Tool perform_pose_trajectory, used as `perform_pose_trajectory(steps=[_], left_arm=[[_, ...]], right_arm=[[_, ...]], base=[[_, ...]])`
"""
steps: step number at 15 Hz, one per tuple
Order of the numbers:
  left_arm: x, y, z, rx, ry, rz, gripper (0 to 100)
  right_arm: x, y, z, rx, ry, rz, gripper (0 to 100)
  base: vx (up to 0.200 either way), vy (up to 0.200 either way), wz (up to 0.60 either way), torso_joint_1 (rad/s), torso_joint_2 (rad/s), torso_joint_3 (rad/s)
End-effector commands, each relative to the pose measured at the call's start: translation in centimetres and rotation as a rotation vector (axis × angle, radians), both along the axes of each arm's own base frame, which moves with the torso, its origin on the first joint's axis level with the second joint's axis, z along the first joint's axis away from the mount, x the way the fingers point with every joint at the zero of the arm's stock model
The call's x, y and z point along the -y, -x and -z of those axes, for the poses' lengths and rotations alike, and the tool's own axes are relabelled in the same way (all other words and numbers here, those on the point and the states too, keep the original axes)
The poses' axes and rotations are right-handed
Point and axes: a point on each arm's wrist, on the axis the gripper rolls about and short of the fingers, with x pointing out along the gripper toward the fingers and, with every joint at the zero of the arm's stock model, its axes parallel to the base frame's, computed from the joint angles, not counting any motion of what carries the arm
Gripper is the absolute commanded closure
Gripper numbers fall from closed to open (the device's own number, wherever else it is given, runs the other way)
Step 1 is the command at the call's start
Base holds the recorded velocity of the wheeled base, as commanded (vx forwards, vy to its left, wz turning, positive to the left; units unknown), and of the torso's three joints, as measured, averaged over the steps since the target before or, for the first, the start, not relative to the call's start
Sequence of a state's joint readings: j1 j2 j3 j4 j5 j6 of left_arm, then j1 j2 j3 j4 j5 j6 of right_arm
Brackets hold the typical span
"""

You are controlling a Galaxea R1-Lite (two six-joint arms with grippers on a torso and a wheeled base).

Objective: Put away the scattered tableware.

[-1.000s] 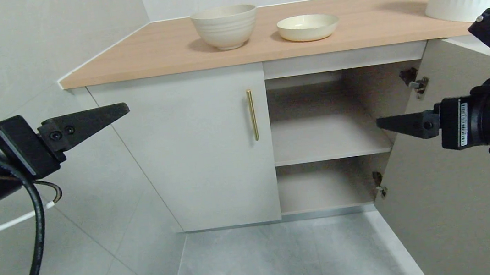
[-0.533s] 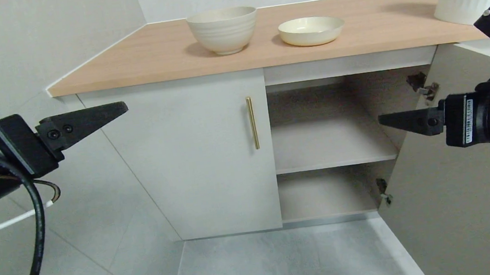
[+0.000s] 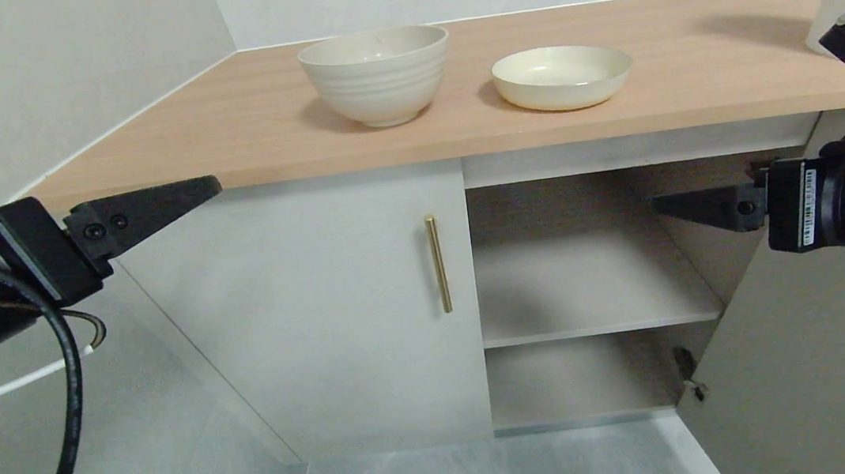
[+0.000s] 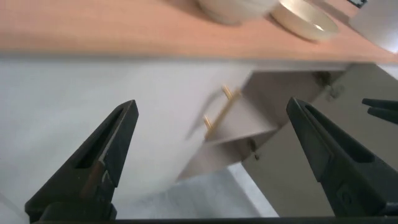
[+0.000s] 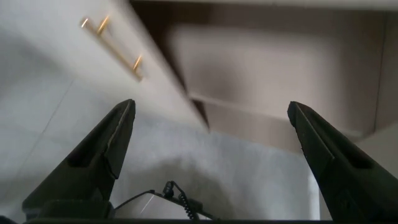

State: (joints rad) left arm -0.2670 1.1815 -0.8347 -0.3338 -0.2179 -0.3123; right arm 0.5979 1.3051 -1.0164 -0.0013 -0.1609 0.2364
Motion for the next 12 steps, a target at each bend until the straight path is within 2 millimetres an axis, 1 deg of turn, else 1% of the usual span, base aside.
perform_pose_trajectory(steps=[1,5,9,12], left_arm=[[0.0,-0.1,0.0,-0.003,0.000,0.000,0],[-0.1,0.3,-0.6,-0.006,0.067,0.000,0],[0.0,0.3,-0.6,-0.010,0.071,0.004,0],[0.0,0.3,-0.5,-0.015,0.069,0.020,0]], right_arm=[[0.1,0.1,0.0,0.002,-0.001,-0.002,0],[0.1,0.2,-0.4,0.031,-0.057,0.005,0],[-0.1,-0.1,0.5,0.045,-0.052,0.003,0],[-0.1,-0.2,0.6,0.085,-0.074,0.001,0]], base=[[0.000,0.000,0.00,0.000,0.00,0.000],[0.000,0.000,0.00,0.000,0.00,0.000],[0.000,0.000,0.00,0.000,0.00,0.000],[0.000,0.000,0.00,0.000,0.00,0.000]])
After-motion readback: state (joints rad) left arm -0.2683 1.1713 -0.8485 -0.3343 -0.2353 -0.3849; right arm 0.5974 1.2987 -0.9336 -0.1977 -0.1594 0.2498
